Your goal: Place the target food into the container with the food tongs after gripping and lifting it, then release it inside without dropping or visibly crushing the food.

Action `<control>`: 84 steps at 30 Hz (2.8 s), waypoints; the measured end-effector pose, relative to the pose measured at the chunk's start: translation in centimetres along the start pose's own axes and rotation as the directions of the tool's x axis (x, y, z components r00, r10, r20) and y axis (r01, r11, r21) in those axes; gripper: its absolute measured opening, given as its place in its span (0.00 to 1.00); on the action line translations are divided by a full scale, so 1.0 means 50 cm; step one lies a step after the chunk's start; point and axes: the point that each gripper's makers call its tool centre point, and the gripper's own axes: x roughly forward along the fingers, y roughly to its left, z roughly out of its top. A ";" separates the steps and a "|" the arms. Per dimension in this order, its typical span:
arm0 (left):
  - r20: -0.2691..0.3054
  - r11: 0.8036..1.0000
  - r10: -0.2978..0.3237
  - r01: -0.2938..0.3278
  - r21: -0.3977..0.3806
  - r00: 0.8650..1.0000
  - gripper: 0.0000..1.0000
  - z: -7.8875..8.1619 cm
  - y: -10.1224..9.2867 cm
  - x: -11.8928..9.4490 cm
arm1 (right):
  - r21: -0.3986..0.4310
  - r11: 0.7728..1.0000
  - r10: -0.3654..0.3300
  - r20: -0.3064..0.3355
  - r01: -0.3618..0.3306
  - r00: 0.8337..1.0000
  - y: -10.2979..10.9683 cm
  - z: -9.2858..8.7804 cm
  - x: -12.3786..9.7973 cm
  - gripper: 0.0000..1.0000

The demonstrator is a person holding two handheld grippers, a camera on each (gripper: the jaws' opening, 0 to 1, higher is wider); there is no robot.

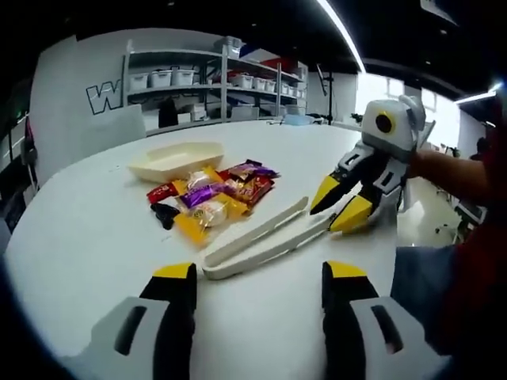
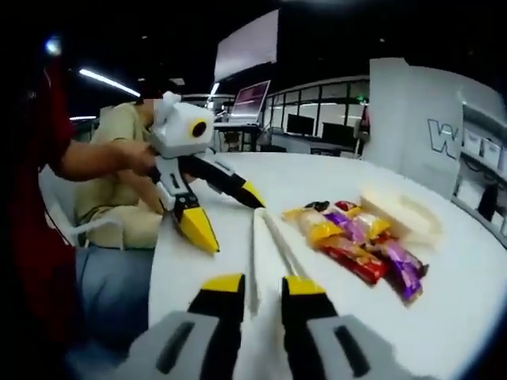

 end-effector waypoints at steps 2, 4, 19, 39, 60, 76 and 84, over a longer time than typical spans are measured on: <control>0.000 1.000 -0.003 0.003 -0.001 1.000 0.63 0.000 -0.002 0.001 | 0.003 1.000 0.009 0.002 -0.009 1.000 0.006 0.001 0.008 0.00; -0.003 1.000 -0.006 0.006 -0.001 1.000 0.63 -0.001 -0.004 0.002 | -0.005 1.000 0.006 -0.004 -0.006 1.000 0.006 -0.002 0.014 0.00; 0.004 1.000 -0.005 0.005 -0.021 1.000 0.65 -0.005 0.002 -0.002 | -0.029 0.995 0.092 0.004 -0.092 0.996 0.037 -0.002 -0.001 0.00; 0.341 0.953 -0.253 0.293 -0.072 0.906 0.69 0.114 -0.088 -0.040 | 0.128 0.945 0.258 0.280 -0.302 0.925 0.096 0.115 -0.077 0.00; 0.534 0.859 -0.385 0.504 -0.091 0.753 0.67 0.212 -0.156 -0.094 | 0.095 0.874 0.405 0.397 -0.476 0.823 0.171 0.204 -0.116 0.00; 0.536 0.805 -0.501 0.593 0.001 0.679 0.36 0.214 -0.213 -0.118 | 0.126 0.839 0.453 0.378 -0.529 0.808 0.189 0.199 -0.118 0.00; 0.528 0.819 -0.489 0.574 0.004 0.694 0.29 0.216 -0.221 -0.112 | 0.130 0.844 0.442 0.378 -0.520 0.813 0.184 0.199 -0.118 0.00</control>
